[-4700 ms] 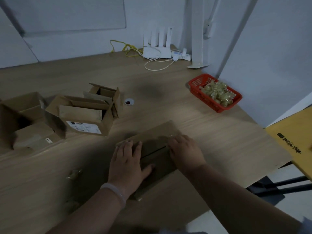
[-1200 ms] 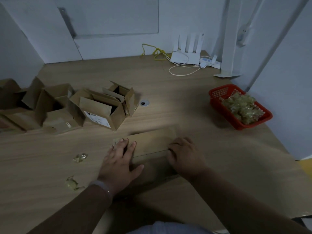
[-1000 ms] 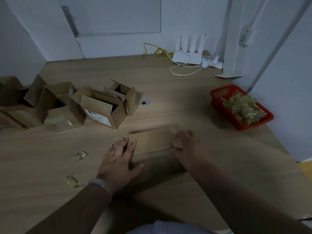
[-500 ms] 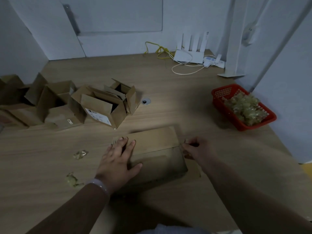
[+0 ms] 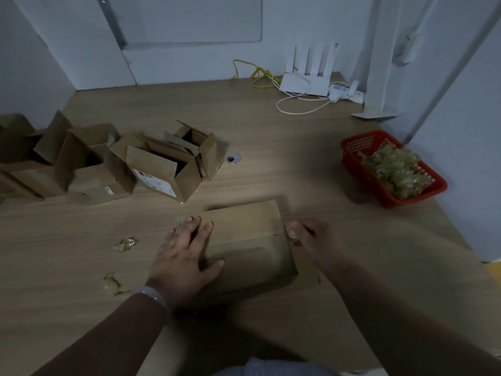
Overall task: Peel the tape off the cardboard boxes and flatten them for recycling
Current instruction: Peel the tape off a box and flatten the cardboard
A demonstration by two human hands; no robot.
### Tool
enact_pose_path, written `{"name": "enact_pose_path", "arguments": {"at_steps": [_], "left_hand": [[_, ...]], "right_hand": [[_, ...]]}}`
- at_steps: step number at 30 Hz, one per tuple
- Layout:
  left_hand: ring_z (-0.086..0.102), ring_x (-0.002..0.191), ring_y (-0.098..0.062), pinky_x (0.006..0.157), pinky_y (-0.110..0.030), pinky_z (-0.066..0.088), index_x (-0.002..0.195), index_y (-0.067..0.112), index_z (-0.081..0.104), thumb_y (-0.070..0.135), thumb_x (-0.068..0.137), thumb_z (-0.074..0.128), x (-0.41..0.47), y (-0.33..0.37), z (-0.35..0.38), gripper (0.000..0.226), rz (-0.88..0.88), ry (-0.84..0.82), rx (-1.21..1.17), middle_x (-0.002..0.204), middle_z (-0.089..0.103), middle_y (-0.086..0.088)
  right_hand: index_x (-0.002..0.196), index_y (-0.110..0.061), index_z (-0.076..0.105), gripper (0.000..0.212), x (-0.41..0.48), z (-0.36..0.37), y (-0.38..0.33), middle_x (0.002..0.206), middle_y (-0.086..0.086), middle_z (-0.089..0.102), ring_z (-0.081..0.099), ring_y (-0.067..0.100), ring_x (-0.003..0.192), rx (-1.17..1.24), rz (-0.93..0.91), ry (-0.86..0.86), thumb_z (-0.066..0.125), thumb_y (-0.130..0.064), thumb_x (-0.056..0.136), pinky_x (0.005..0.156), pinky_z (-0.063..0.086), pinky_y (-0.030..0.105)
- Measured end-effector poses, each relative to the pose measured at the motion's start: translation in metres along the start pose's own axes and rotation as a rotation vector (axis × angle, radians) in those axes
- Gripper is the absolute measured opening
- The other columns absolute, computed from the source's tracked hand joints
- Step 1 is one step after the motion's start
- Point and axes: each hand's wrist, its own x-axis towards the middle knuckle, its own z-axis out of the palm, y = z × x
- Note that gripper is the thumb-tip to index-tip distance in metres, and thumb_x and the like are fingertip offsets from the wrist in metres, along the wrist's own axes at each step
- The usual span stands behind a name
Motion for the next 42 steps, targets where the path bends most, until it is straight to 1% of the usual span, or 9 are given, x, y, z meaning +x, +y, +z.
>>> {"name": "enact_pose_path", "arguments": {"at_steps": [5, 9, 14, 19, 24, 29, 32, 36, 42], "left_hand": [[0.013, 0.146, -0.017, 0.120, -0.036, 0.010, 0.149, 0.028, 0.027, 0.076, 0.067, 0.022, -0.001, 0.001, -0.002, 0.096, 0.006, 0.004, -0.024, 0.157, 0.020, -0.002], [0.010, 0.147, -0.016, 0.120, -0.033, 0.006, 0.150, 0.029, 0.023, 0.077, 0.065, 0.018, 0.000, 0.002, -0.005, 0.098, 0.009, -0.005, -0.016, 0.158, 0.016, -0.001], [0.014, 0.146, -0.020, 0.118, -0.033, 0.006, 0.150, 0.028, 0.026, 0.076, 0.067, 0.023, -0.001, 0.003, -0.006, 0.095, 0.012, -0.005, -0.036, 0.157, 0.020, -0.003], [0.017, 0.145, -0.021, 0.118, -0.034, 0.007, 0.149, 0.027, 0.029, 0.075, 0.070, 0.027, -0.001, 0.000, -0.004, 0.093, 0.018, -0.008, -0.028, 0.156, 0.023, -0.005], [0.015, 0.146, -0.020, 0.118, -0.035, 0.008, 0.149, 0.027, 0.027, 0.075, 0.069, 0.025, 0.000, 0.001, -0.004, 0.094, 0.015, -0.016, -0.024, 0.157, 0.022, -0.005], [0.021, 0.144, -0.023, 0.119, -0.039, 0.014, 0.147, 0.023, 0.035, 0.073, 0.068, 0.029, -0.001, 0.004, -0.006, 0.093, 0.007, 0.001, -0.050, 0.154, 0.028, -0.008], [0.024, 0.143, -0.025, 0.118, -0.042, 0.019, 0.145, 0.022, 0.038, 0.071, 0.069, 0.032, -0.001, 0.004, -0.006, 0.091, 0.006, 0.002, -0.046, 0.153, 0.031, -0.009], [0.025, 0.143, -0.026, 0.117, -0.044, 0.021, 0.146, 0.022, 0.038, 0.071, 0.070, 0.033, -0.001, 0.003, -0.005, 0.091, -0.003, -0.005, -0.049, 0.153, 0.031, -0.009], [0.031, 0.139, -0.030, 0.115, -0.045, 0.025, 0.143, 0.019, 0.043, 0.069, 0.071, 0.036, -0.001, 0.005, -0.005, 0.088, 0.003, 0.010, -0.049, 0.149, 0.037, -0.012]], "right_hand": [[0.098, -0.012, 0.070, 0.015, 0.003, -0.002, -0.006, 0.090, 0.002, 0.072, 0.069, 0.019, 0.085, 0.744, 0.490, -0.103, 0.069, -0.005, 0.085, 0.066, 0.059, 0.030], [0.100, -0.011, 0.071, 0.014, 0.007, -0.009, -0.007, 0.095, 0.004, 0.074, 0.071, 0.018, 0.085, 0.705, 0.520, -0.321, 0.068, -0.008, 0.087, 0.073, 0.059, 0.032], [0.095, -0.004, 0.065, 0.012, 0.014, -0.009, -0.005, 0.074, 0.005, 0.070, 0.068, 0.014, 0.068, 0.745, 0.541, -0.339, 0.069, -0.002, 0.084, 0.074, 0.060, 0.037], [0.111, 0.002, 0.064, 0.026, 0.013, 0.001, 0.008, 0.111, 0.018, 0.066, 0.065, 0.029, 0.099, 0.838, 0.626, -0.233, 0.067, -0.004, 0.086, 0.064, 0.058, 0.032], [0.091, -0.006, 0.068, 0.005, 0.008, 0.012, 0.008, 0.100, 0.015, 0.070, 0.067, 0.024, 0.089, 0.497, 0.395, -0.108, 0.069, -0.007, 0.086, 0.077, 0.059, 0.036], [0.076, -0.026, 0.069, 0.007, 0.001, 0.016, 0.009, 0.075, -0.015, 0.067, 0.060, -0.002, 0.072, 0.023, 0.201, 0.055, 0.072, -0.027, 0.083, 0.064, 0.045, 0.013], [0.085, -0.018, 0.076, 0.018, -0.005, 0.016, 0.017, 0.082, -0.003, 0.074, 0.068, 0.014, 0.081, 0.234, 0.271, 0.043, 0.064, -0.031, 0.090, 0.074, 0.055, 0.028], [0.090, -0.013, 0.074, 0.016, -0.006, 0.004, 0.017, 0.090, 0.007, 0.074, 0.069, 0.019, 0.083, 0.932, 0.478, -0.097, 0.064, -0.001, 0.087, 0.070, 0.059, 0.028], [0.111, 0.003, 0.061, 0.026, -0.003, 0.004, 0.014, 0.101, 0.018, 0.068, 0.067, 0.025, 0.089, 0.780, 0.544, -0.260, 0.066, -0.004, 0.087, 0.078, 0.058, 0.034]]}}
